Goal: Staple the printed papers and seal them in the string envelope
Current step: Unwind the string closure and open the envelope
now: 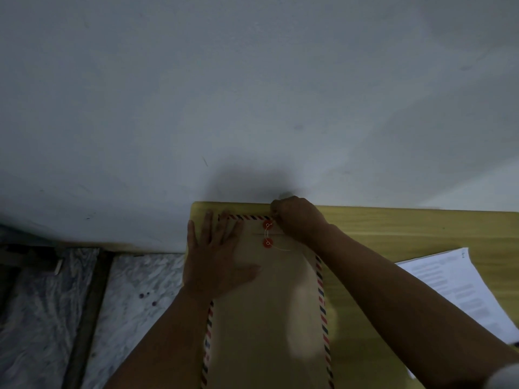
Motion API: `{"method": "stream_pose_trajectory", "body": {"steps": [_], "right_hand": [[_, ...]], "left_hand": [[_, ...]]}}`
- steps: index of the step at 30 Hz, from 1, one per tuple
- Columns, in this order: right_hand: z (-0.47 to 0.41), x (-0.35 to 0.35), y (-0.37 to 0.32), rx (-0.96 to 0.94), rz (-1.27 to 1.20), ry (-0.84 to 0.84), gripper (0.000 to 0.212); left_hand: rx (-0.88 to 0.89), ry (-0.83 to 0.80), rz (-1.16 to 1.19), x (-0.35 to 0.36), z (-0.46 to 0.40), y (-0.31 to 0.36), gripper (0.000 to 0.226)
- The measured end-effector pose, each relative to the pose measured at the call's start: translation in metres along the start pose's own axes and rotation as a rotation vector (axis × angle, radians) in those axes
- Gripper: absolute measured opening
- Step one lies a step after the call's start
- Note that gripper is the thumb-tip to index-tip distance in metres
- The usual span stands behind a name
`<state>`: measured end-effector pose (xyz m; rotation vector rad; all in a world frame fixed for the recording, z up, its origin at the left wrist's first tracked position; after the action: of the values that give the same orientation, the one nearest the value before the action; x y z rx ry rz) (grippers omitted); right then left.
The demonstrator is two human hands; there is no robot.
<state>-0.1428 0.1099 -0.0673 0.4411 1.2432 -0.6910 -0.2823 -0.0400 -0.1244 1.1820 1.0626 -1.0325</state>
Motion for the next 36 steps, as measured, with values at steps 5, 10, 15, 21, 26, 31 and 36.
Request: {"method": "stream_pose_trajectory", "body": {"steps": [5, 10, 15, 21, 26, 31, 36], "right_hand": [[-0.007, 0.002, -0.013, 0.015, -0.004, 0.016, 0.014], [-0.001, 0.01, -0.027, 0.025, -0.333, -0.078, 0.011], [0.025, 0.02, -0.023, 0.042, -0.287, -0.167, 0.014], [0.058, 0.021, 0.019, 0.215, -0.286, -0.077, 0.01], [0.072, 0.023, 0.028, 0.2, -0.222, -0.041, 0.012], [0.084, 0.032, 0.008, 0.02, -0.232, -0.178, 0.01], [0.075, 0.039, -0.034, -0.103, -0.296, -0.283, 0.019]], "left_hand": [[-0.014, -0.015, -0.016, -0.001, 0.001, 0.0, 0.115], [-0.001, 0.0, -0.022, -0.001, 0.0, 0.001, 0.113], [0.0, 0.004, -0.02, 0.002, 0.0, 0.0, 0.116], [-0.025, -0.027, -0.007, 0.003, 0.001, -0.002, 0.119], [-0.015, -0.017, 0.009, 0.003, 0.001, -0.002, 0.119], [-0.016, -0.009, -0.005, 0.003, 0.001, -0.002, 0.119], [0.014, 0.049, 0.003, 0.001, 0.002, 0.0, 0.113]]}}
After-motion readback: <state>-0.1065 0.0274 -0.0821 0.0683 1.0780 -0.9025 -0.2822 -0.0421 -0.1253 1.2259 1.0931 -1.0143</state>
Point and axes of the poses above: each hand's wrist, its own z-axis away from the middle knuckle, its own x-axis out of the palm, y = z × x, the point moved 5 cm from there along -z, towards the middle knuckle, and after that the axes turned 3 degrees about -y, right-handed, at the moved point
